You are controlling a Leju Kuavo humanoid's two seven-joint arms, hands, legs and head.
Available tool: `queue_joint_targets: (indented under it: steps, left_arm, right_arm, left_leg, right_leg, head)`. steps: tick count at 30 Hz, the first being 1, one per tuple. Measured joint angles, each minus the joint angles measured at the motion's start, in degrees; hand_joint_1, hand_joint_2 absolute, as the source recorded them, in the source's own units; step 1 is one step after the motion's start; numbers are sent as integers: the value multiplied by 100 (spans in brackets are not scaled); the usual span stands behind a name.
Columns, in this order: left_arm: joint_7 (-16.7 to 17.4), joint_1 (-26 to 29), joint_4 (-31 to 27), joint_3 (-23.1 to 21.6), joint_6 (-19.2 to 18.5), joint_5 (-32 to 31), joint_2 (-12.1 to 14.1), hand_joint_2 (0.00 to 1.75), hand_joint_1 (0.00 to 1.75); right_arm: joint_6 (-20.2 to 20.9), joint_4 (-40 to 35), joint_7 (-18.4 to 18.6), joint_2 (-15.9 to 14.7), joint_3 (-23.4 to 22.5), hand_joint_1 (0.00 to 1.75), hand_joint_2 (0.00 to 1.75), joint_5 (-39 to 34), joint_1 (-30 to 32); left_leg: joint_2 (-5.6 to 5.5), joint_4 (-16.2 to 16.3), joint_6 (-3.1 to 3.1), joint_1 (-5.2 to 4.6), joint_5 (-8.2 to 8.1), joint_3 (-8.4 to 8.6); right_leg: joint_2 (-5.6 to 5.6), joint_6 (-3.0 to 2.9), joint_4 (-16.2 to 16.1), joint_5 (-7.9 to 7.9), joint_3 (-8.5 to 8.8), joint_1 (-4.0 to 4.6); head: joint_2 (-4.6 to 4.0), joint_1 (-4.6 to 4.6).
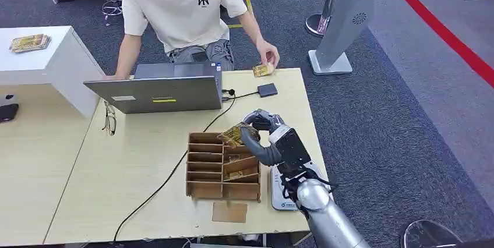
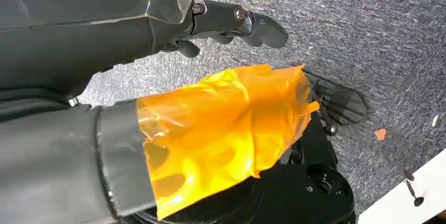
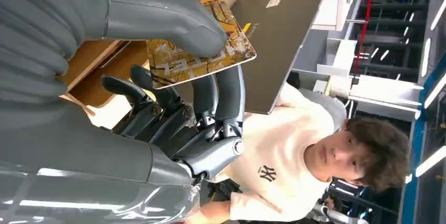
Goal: Pass the card to the sensor for recognition and then transmit it.
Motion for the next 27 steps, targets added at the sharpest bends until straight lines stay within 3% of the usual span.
queue_joint_targets:
  steps: [14, 21, 27]
  left_arm:
    - [72, 0, 0, -9, 57, 31, 0, 0, 0]
    - [-11, -20, 70, -148, 470, 72, -13, 0, 0]
    - [94, -44, 81, -382, 466, -59, 0, 0, 0]
  right_arm:
    - [-8, -24, -50, 0, 212, 175, 175, 817, -165]
    - [-76, -9, 26, 57, 566, 175, 175, 1542, -590]
    - [-288, 305, 247, 244, 865, 175, 175, 2194, -1158]
  left_leg:
    - [0, 0, 0, 0, 0, -1]
    - [1, 0, -1, 1, 2, -1]
    - [-1, 0, -6, 1, 8, 0]
  right_leg:
    - [0, 0, 1, 0, 1, 0]
    - [1, 0, 4, 0, 1, 0]
    - [-1, -2, 6, 1, 1, 0]
  head:
    - [0, 0]
    - [0, 0]
    - [0, 2]
